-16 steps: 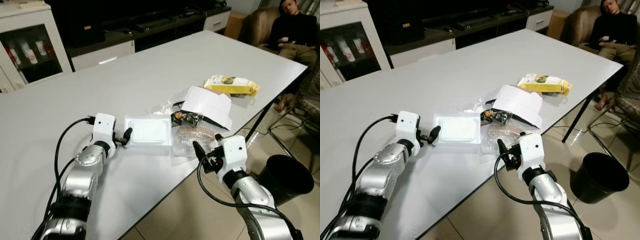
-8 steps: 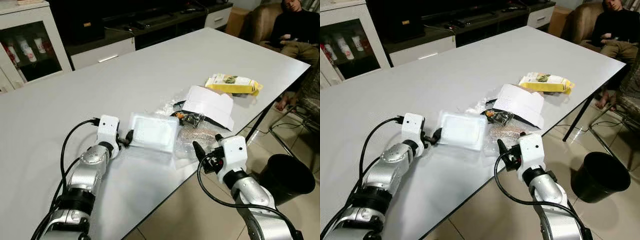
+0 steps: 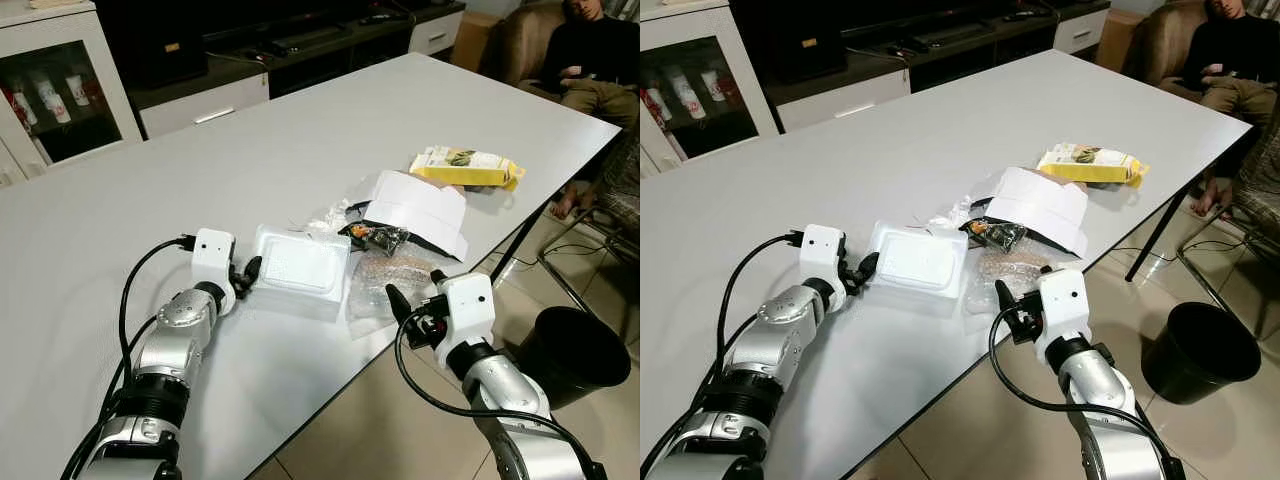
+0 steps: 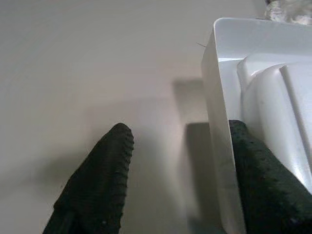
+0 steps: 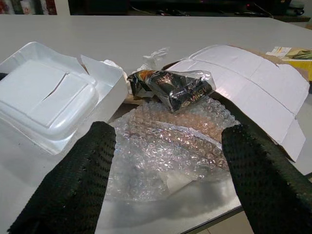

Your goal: Picking trash to rubbish bin

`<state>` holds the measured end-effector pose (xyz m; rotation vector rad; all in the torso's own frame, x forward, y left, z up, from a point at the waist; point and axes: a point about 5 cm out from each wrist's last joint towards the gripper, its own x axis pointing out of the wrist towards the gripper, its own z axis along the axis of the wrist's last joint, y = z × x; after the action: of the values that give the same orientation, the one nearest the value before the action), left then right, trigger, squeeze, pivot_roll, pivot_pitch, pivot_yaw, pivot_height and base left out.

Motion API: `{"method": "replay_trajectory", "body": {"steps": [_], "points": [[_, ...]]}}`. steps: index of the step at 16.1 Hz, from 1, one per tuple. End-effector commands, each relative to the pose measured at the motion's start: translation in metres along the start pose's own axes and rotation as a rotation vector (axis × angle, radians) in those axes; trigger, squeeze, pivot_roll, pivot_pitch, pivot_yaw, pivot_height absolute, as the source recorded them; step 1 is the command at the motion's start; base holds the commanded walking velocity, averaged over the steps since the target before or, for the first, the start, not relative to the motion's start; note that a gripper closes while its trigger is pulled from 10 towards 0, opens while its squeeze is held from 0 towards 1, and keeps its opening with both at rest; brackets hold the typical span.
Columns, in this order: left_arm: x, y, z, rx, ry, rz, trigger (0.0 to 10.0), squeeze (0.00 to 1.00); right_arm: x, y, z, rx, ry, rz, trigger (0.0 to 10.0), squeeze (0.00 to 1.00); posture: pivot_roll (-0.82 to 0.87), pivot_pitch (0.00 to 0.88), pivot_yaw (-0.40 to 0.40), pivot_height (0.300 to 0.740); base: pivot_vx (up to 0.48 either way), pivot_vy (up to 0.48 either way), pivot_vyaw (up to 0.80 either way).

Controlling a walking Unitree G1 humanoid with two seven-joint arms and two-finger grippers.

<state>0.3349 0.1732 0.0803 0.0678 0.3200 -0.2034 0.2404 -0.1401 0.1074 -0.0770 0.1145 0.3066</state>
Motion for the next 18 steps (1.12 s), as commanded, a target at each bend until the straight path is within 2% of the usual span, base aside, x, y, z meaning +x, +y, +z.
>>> {"method": "replay_trajectory", "body": {"steps": [1, 11, 18], "points": [[0.0010, -0.0033, -0.0040, 0.012, 0.029, -0.030, 0.0, 0.00, -0.0003, -0.0006, 0.0035, -0.008, -0.009, 0.000, 10.0, 0.00, -0.08, 0.000, 0.008, 0.740, 0.000, 0.000, 0.00], [-0.0023, 0.0024, -0.0061, 0.015, 0.036, -0.033, 0.0, 0.00, 0.0015, 0.0019, 0.0018, -0.004, -0.009, 0.007, 10.0, 0.00, -0.07, 0.000, 0.008, 0.740, 0.000, 0.000, 0.00], [-0.0049, 0.0031, -0.0086, -0.017, 0.033, -0.044, 0.0, 0.00, 0.0027, 0.0035, 0.0014, 0.004, -0.010, 0.009, 10.0, 0.00, -0.06, 0.000, 0.007, 0.740, 0.000, 0.000, 0.00]]}}
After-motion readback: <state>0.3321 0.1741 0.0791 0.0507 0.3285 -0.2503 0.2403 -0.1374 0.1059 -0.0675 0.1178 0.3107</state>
